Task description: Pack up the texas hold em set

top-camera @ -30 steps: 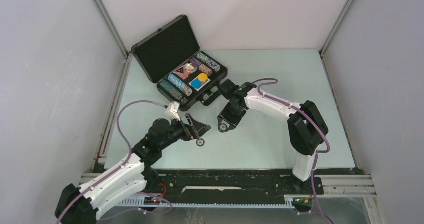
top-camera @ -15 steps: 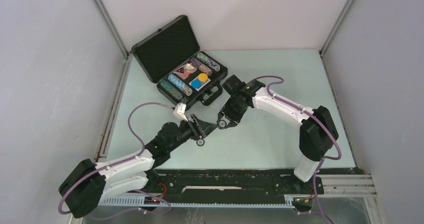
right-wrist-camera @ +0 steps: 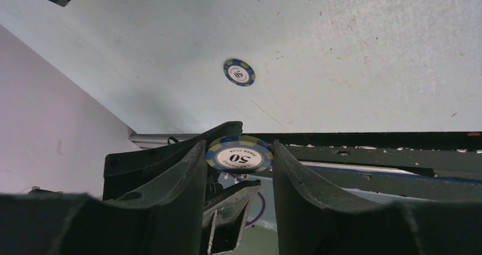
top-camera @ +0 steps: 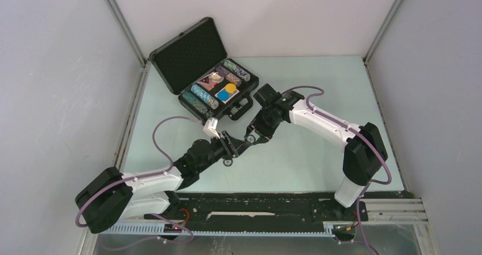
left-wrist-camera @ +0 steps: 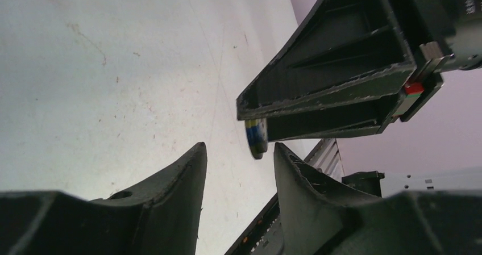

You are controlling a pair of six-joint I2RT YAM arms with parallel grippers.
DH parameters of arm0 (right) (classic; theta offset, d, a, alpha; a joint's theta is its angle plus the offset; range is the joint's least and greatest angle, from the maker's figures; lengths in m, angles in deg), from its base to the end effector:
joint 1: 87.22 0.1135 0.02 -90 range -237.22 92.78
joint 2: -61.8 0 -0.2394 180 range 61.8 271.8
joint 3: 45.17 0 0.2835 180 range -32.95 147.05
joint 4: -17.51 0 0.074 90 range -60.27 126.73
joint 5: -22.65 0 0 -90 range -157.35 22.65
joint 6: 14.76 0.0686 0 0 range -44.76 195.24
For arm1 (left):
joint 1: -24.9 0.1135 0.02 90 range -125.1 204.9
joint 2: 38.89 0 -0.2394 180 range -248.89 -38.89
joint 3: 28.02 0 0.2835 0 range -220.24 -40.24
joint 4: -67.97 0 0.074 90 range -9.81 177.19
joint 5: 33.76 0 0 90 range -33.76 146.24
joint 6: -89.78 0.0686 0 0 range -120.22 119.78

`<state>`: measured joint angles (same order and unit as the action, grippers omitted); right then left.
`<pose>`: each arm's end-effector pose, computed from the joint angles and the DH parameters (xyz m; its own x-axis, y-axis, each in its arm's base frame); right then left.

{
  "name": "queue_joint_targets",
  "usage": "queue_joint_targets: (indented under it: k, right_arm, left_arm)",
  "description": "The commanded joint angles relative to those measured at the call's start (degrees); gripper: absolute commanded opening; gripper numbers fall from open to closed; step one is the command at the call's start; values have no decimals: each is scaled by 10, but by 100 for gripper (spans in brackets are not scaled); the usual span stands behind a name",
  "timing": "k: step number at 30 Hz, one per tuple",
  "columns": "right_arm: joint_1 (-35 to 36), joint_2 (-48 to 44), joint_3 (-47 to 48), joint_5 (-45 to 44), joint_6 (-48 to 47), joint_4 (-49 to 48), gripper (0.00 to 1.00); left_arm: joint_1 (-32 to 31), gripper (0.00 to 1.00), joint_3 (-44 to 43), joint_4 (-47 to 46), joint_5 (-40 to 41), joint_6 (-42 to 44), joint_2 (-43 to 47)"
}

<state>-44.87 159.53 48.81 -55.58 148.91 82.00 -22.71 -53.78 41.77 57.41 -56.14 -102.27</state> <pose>0.2769 0.2713 0.2011 -0.8795 0.4695 0.0776 0.4575 0.7895 0.4090 0.1878 -0.2037 0.1262 -0.6752 -0.4886 -0.5526 0.2957 0.5071 -0.8096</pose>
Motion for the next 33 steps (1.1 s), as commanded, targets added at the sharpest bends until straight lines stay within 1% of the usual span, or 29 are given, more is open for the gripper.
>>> queue_joint_targets:
  k: [1,5,7,11,15,19,21,24,26,27,31,33]
  right_arm:
    - [-1,-30,1,8,9,-11,0]
    - [-1,-30,-1,7,13,-15,0]
    - [-1,-31,-1,10,13,-17,0]
    - [-1,-37,-2,5,16,-16,0]
    - [-1,-44,-5,-3,20,-13,0]
    - [-1,-54,-9,-11,14,-15,0]
    - [-2,-60,-12,-13,11,-17,0]
    - [-4,-71,-18,-14,4,-28,1]
    - [-7,-80,-20,-10,-8,-37,7]
    - [-9,-85,-24,-7,-16,-47,10]
    - [-23,-118,-56,33,-63,-123,25]
    - [-28,-135,-77,41,-79,-162,36]
  left_arm:
    - [-5,52,-47,-24,21,19,-6]
    - [-6,57,-55,-22,20,26,-5]
    - [-6,55,-60,-15,22,29,-4]
    - [-6,41,-63,-12,24,31,-3]
    - [-6,33,-70,-5,27,32,-6]
    - [-6,23,-91,19,22,49,-12]
    - [-6,21,-105,33,19,58,-16]
    - [-7,10,-126,59,20,71,-16]
    - [-6,1,-136,78,23,81,-10]
    - [-7,0,-140,87,25,87,-5]
    - [-6,0,-163,140,33,113,20]
    - [-6,0,-175,168,32,130,34]
